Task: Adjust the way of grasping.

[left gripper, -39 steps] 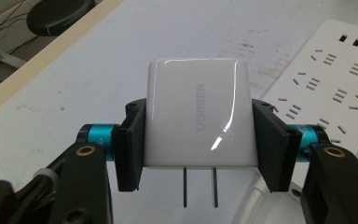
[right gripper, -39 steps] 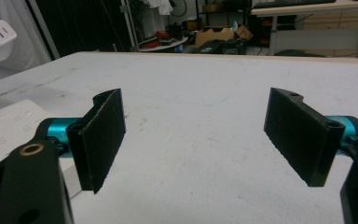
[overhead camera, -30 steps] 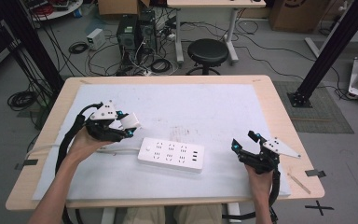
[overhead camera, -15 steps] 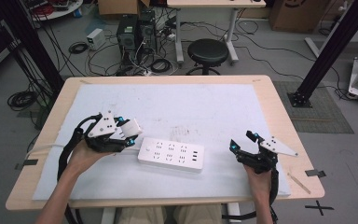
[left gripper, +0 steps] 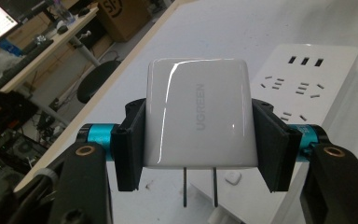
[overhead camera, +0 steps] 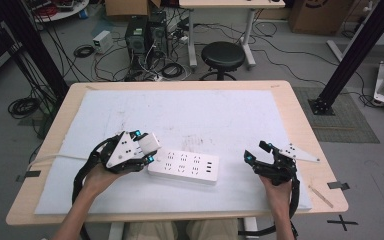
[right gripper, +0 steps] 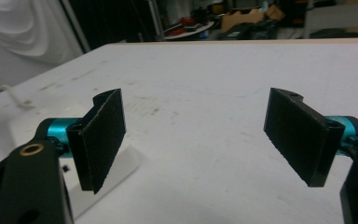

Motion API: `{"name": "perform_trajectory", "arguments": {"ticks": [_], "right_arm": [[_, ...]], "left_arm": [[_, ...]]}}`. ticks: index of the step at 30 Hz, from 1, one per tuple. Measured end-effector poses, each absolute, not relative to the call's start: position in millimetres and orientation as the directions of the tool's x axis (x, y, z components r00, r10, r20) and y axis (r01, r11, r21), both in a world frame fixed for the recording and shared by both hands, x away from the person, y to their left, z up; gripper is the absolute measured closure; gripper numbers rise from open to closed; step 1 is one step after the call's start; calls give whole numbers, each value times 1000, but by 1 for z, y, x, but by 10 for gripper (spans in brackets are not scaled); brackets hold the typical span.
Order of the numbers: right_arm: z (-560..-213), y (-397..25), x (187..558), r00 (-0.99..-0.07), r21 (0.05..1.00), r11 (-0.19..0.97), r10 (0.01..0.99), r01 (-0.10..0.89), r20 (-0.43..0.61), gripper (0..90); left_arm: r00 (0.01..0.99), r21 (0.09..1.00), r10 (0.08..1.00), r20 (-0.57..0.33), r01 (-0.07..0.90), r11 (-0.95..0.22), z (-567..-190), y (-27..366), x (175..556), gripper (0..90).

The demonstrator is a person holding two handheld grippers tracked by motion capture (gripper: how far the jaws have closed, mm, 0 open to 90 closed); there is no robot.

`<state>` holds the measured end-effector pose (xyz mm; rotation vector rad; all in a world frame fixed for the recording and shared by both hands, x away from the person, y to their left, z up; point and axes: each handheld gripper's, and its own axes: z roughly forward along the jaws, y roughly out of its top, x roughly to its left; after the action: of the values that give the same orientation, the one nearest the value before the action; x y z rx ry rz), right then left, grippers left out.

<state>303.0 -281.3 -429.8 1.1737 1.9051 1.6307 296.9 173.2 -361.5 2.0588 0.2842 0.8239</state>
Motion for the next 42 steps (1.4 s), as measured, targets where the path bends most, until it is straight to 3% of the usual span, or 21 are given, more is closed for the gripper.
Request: {"name": "perform_trajectory", "arguments": {"ticks": [9,19,21,24,28,30,31,42], "right_arm": [[-405,-255,307,-673,931,18,696,365,250,210],[-378,-220,317,-786,911,97,547,400,287,210],[-376,-216,317,-800,912,109,529,395,283,210],[-371,-207,318,-831,913,123,475,388,289,210],[-369,-204,318,-842,914,134,457,382,285,210],[-369,-204,318,-842,914,134,457,382,285,210],[-365,-188,315,-880,910,189,386,368,276,212],[-364,-156,317,-900,894,193,258,404,351,290]], "left_arm": [[704,750,445,553,-187,-635,-367,157,289,424],[557,639,401,727,-336,-692,-373,138,266,424],[557,639,401,727,-336,-692,-373,138,266,424],[493,575,363,791,-396,-715,-377,126,255,424],[493,575,363,791,-396,-715,-377,126,255,424],[441,534,346,828,-437,-724,-378,117,249,424],[426,531,349,835,-452,-717,-378,113,247,424],[391,513,348,852,-493,-702,-378,98,241,424]]}}
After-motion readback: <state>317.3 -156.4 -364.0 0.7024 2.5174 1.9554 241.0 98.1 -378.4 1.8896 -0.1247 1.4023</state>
